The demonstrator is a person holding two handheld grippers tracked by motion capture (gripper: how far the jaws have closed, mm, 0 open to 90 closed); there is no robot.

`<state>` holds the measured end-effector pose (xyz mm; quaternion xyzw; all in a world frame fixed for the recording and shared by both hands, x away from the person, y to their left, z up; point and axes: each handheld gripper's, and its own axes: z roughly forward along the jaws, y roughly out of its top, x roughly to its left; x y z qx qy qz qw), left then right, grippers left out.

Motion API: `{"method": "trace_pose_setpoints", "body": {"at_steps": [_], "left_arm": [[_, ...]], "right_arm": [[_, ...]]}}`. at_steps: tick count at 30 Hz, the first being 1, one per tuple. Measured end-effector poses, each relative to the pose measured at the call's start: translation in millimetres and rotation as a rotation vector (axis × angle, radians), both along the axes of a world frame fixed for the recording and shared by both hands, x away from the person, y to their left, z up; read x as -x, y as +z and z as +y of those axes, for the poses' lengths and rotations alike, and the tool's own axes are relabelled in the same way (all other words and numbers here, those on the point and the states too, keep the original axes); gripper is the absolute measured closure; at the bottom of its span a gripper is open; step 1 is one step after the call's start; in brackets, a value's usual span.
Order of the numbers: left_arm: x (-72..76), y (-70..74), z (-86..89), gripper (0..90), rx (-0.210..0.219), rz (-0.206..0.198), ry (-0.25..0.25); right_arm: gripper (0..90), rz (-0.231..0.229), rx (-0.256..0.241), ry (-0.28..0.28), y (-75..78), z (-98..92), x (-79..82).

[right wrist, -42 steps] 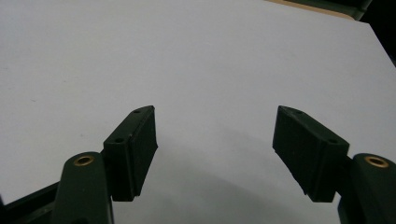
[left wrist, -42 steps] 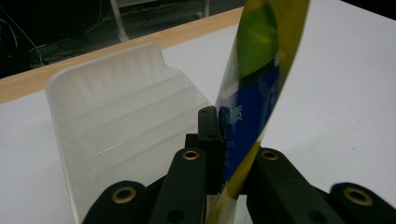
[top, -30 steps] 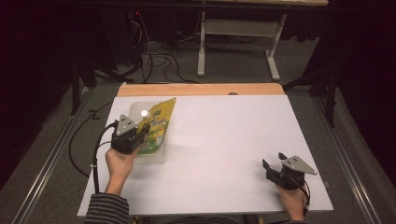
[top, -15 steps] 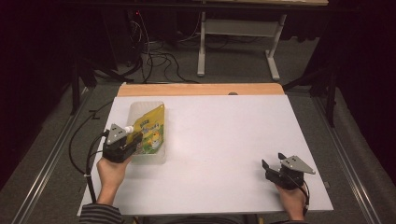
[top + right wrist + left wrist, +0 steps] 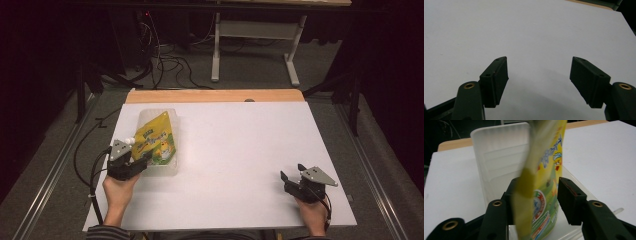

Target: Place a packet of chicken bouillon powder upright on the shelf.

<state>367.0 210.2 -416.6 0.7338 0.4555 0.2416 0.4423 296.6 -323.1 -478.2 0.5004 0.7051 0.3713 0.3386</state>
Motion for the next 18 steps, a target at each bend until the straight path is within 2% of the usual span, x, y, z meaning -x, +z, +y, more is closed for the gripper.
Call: {"method": "trace_pose_setpoints", "body": {"at_steps": [10, 17, 18], "left_arm": [[10.8, -0.1, 8.3, 46.3, 0.038, -0.017, 0.048], [16.8, 3.4, 8.5, 45.7, 0.048, -0.022, 0.050], [18.3, 3.5, 8.7, 45.4, 0.059, -0.025, 0.050]], "right_arm": [[31.2, 0.004, -0.002, -0.002, 0.0, 0.7, 0.1], [31.2, 0.005, -0.001, -0.002, -0.1, 0.6, -0.2], [31.2, 0.005, -0.002, -0.001, -0.1, 0.6, -0.2]]}}
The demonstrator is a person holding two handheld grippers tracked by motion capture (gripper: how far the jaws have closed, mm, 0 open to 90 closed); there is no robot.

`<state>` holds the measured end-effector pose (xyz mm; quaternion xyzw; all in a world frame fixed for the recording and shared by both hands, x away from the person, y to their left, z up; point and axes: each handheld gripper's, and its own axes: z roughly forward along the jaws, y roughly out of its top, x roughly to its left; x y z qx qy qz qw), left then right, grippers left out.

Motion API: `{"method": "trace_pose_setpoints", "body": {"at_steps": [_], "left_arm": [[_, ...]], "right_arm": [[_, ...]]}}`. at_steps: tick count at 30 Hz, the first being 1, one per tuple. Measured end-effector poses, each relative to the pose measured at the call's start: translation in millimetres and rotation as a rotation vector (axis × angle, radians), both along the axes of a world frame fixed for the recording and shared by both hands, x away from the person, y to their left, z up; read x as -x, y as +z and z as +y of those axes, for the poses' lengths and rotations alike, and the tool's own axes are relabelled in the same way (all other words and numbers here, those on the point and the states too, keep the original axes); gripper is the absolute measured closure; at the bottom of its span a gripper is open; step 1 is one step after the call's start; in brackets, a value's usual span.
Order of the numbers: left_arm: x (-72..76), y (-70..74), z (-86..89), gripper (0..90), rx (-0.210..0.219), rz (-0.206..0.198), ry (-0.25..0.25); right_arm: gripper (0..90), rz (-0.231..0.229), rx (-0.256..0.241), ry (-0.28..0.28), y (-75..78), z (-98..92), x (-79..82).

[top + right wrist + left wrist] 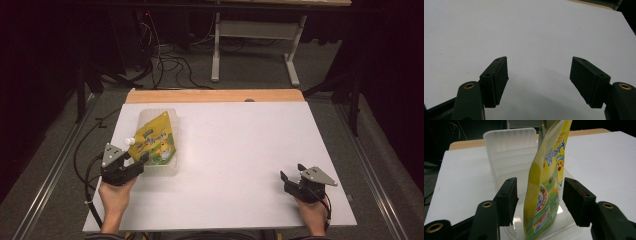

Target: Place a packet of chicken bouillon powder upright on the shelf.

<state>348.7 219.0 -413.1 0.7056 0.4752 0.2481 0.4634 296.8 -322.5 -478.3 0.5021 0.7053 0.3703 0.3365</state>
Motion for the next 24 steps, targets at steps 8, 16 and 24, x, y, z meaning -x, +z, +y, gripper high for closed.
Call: {"method": "trace_pose_setpoints", "body": {"at_steps": [8, 16, 24], "left_arm": [[9.5, -0.2, 1.3, 42.7, 0.026, -0.001, 0.012], [19.8, 2.7, 3.2, 41.5, 0.044, -0.009, 0.023], [31.6, 2.7, 2.0, 40.6, 0.049, -0.015, 0.023]], "right_arm": [[31.2, 0.000, 0.000, 0.000, 0.0, 0.0, 0.0], [31.3, -0.001, 0.001, 0.001, 0.0, 0.2, 0.2], [31.3, 0.002, 0.008, -0.002, 0.1, 0.4, 0.1]]}}
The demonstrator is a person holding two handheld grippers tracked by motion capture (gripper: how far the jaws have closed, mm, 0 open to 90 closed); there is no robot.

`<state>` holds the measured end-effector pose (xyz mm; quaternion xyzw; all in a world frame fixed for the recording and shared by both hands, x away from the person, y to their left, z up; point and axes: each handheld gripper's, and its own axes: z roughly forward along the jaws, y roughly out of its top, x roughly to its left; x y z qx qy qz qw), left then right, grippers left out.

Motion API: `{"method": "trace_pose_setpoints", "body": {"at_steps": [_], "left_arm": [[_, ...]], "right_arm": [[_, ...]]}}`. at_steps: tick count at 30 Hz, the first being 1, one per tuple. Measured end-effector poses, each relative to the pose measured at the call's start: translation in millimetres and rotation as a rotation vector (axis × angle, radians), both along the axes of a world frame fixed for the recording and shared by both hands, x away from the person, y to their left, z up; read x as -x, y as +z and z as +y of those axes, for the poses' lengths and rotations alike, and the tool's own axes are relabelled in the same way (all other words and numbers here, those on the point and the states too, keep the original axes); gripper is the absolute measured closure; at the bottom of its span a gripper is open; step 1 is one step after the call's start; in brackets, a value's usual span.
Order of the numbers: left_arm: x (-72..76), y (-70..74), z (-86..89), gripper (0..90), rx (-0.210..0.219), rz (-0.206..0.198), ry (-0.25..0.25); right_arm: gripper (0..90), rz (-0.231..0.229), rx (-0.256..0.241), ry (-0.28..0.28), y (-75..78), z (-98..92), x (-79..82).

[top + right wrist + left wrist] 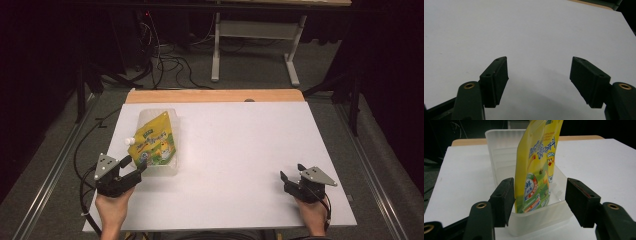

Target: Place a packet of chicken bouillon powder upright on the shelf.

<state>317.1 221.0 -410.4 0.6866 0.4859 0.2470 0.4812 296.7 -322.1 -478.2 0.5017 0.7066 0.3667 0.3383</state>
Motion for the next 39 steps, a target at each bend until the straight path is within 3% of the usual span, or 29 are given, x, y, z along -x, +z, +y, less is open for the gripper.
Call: {"method": "trace_pose_setpoints", "body": {"at_steps": [16, 27, 35, 39], "left_arm": [[13.0, 3.9, -15.7, 40.7, -0.012, -0.027, -0.034], [12.9, 4.0, -30.2, 39.1, -0.014, -0.018, -0.078], [9.5, 2.2, -43.2, 35.0, -0.005, 0.035, -0.116], [8.7, 2.8, -50.8, 35.6, -0.007, 0.031, -0.142]], "right_arm": [[31.3, -0.001, 0.000, 0.002, -0.2, 0.0, -0.3], [31.2, -0.001, -0.001, 0.000, -0.1, 0.1, -0.2], [31.3, -0.001, -0.002, -0.001, -0.1, 0.1, 0.0], [31.2, -0.001, -0.003, -0.001, -0.1, 0.0, -0.1]]}}
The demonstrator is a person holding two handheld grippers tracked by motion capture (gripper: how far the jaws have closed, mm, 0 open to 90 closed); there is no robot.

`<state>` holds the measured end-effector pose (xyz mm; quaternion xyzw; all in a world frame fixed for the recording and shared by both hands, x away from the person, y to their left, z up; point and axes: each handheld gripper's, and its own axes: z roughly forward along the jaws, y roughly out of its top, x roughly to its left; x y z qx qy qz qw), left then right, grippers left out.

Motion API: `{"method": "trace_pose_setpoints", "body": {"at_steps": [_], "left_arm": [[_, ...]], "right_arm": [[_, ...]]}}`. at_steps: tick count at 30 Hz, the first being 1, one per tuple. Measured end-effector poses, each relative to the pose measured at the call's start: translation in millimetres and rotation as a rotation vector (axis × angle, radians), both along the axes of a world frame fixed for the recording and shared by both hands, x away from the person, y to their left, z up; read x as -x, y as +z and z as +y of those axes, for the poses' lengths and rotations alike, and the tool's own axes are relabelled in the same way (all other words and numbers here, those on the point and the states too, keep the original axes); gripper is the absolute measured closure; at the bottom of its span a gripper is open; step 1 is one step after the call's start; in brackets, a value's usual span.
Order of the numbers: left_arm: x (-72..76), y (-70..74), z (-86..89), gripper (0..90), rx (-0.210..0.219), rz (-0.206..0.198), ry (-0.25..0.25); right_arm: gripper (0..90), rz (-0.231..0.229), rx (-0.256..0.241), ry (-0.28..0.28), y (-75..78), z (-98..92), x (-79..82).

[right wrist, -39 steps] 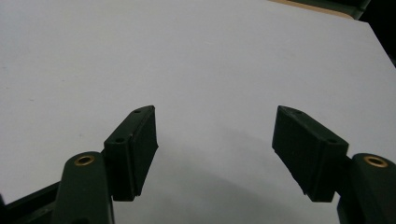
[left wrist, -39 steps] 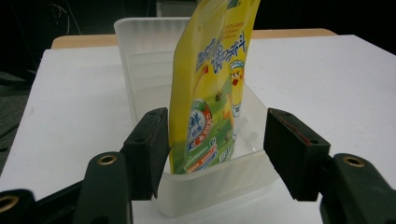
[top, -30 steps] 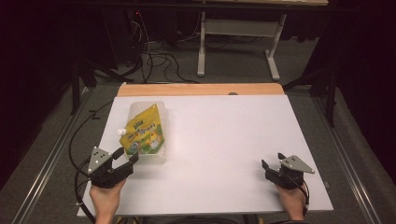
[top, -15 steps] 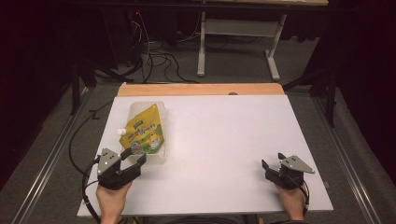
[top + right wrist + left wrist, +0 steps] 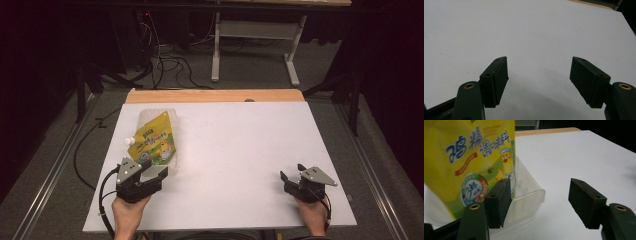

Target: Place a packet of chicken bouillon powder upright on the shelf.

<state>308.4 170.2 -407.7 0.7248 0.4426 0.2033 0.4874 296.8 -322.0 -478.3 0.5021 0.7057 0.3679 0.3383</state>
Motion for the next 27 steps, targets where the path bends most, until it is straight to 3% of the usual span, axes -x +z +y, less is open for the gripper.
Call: {"method": "trace_pose_setpoints", "body": {"at_steps": [12, 27], "left_arm": [[-3.5, 2.5, -28.8, 36.3, -0.032, -0.025, -0.097], [-8.4, -1.4, -49.2, 37.8, -0.014, -0.012, -0.161]], "right_arm": [[31.3, 0.002, 0.002, 0.001, 0.1, 0.0, -0.1], [31.3, 0.002, 0.005, 0.006, -0.1, 0.1, -0.3]]}}
